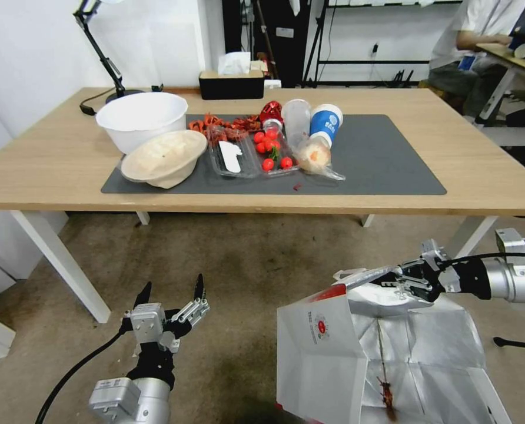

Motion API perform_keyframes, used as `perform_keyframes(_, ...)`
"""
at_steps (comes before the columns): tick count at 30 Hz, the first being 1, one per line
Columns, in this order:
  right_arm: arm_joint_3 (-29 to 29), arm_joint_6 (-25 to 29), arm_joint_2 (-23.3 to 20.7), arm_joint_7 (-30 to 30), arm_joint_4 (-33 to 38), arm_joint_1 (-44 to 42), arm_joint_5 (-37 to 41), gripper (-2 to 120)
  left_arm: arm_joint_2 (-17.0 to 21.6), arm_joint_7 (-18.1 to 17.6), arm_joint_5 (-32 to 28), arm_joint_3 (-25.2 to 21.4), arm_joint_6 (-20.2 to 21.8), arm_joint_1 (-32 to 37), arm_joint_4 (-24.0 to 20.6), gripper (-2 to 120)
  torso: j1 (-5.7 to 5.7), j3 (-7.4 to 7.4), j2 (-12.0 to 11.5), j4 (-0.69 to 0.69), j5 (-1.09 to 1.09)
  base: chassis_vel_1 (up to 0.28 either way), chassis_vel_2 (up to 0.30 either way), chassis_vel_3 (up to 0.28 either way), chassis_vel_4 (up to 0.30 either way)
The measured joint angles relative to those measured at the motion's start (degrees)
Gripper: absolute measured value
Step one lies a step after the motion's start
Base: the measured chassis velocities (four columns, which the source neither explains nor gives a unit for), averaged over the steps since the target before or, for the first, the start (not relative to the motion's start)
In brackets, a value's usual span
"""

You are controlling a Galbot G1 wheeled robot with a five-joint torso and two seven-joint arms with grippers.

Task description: Pick up the food delivery bag from the floor and place it on the table.

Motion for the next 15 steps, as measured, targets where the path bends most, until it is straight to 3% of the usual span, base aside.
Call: perform_keyframes(15,0.08,0.0,0.01,-0.27,0.06,-0.12,-0.04,0,0.05,0.0,0.09,-0.02,-0.05,0.44,-0.33,100,1.36,2.1,3.46,0.0,0.0,0.0,0.0,0.0,0.0)
